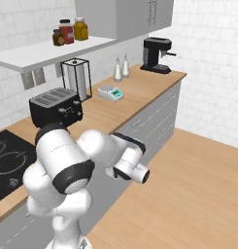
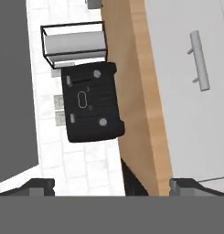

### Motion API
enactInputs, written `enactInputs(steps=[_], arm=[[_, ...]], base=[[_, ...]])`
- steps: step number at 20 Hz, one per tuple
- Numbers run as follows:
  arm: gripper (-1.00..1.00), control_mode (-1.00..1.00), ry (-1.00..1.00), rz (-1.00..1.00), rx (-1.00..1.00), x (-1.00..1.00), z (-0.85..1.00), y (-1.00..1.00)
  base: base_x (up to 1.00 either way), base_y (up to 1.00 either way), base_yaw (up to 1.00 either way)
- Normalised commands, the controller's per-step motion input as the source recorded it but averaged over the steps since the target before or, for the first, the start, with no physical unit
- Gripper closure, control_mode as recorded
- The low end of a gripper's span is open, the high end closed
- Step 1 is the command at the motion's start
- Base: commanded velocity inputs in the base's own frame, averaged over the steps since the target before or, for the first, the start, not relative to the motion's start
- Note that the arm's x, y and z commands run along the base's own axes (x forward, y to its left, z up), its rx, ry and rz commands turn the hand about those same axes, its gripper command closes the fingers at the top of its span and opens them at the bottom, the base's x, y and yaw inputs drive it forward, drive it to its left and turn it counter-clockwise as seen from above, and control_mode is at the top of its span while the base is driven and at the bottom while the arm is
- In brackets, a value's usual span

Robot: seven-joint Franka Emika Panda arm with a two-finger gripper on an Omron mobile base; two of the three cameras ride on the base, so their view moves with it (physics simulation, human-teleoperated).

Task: Take a straw from the drawer in front and place it inside the glass cup on the dining counter.

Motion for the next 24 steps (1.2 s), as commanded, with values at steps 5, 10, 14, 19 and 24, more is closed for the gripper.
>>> enactInputs(steps=[5,10,14,19,24], arm=[[-1.0,-1.0,-0.31,0.0,0.01,0.21,-0.72,0.58],[-1.0,-1.0,-0.22,0.0,0.0,0.45,-0.42,0.34],[-1.0,-1.0,-0.04,0.0,0.0,0.73,-0.3,0.0],[-1.0,-1.0,0.0,0.0,0.0,0.82,-0.27,0.0],[-1.0,-1.0,0.01,0.0,-0.01,0.67,-0.19,0.05]], base=[[0.0,0.0,0.0],[0.0,0.0,0.0],[0.0,0.0,0.0],[0.0,0.0,0.0],[0.0,0.0,0.0]])
